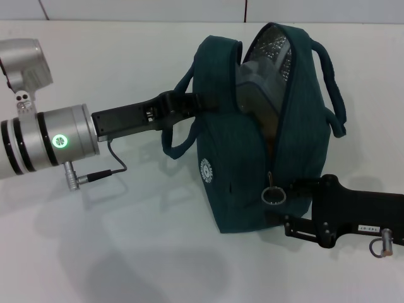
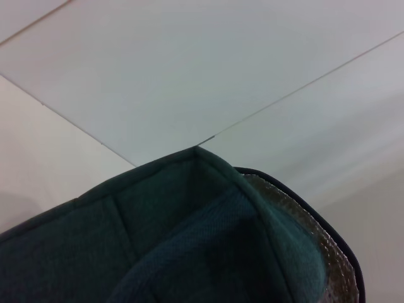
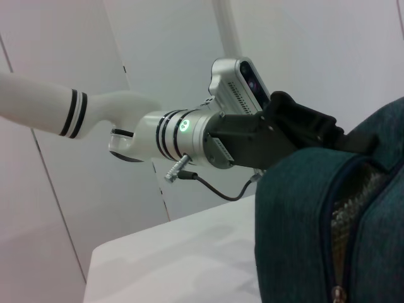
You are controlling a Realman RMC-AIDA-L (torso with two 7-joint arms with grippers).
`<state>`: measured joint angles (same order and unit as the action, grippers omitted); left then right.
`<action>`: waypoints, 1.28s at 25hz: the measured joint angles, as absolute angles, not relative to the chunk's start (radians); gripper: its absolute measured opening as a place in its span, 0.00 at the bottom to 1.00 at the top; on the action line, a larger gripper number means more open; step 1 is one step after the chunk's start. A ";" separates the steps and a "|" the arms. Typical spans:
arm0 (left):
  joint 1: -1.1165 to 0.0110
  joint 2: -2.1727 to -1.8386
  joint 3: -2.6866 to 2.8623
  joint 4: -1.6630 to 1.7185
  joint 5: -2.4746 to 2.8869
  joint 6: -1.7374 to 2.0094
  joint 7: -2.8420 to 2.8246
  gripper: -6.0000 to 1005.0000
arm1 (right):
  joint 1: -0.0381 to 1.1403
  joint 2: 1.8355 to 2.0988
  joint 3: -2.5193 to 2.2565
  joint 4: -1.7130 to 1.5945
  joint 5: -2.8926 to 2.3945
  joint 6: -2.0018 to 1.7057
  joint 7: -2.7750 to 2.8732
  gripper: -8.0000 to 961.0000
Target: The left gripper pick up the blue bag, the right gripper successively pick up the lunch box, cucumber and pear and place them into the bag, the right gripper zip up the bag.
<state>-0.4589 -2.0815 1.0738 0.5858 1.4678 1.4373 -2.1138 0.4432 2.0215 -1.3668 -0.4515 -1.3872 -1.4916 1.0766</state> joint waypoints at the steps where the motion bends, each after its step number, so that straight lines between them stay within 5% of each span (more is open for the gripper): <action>1: -0.459 -2.082 1.074 0.586 1.467 1.437 -2.114 0.11 | 0.443 2.022 -1.367 -0.451 -1.387 -1.490 1.077 0.46; 18: -0.459 -2.082 1.074 0.586 1.463 1.437 -2.114 0.11 | 0.448 2.021 -1.368 -0.449 -1.385 -1.469 1.073 0.37; 23: -0.459 -2.082 1.074 0.586 1.463 1.437 -2.114 0.11 | 0.449 2.022 -1.368 -0.449 -1.385 -1.464 1.074 0.13; 32: -0.459 -2.082 1.074 0.582 1.463 1.439 -2.097 0.11 | 0.416 2.016 -1.342 -0.472 -1.356 -1.505 1.055 0.01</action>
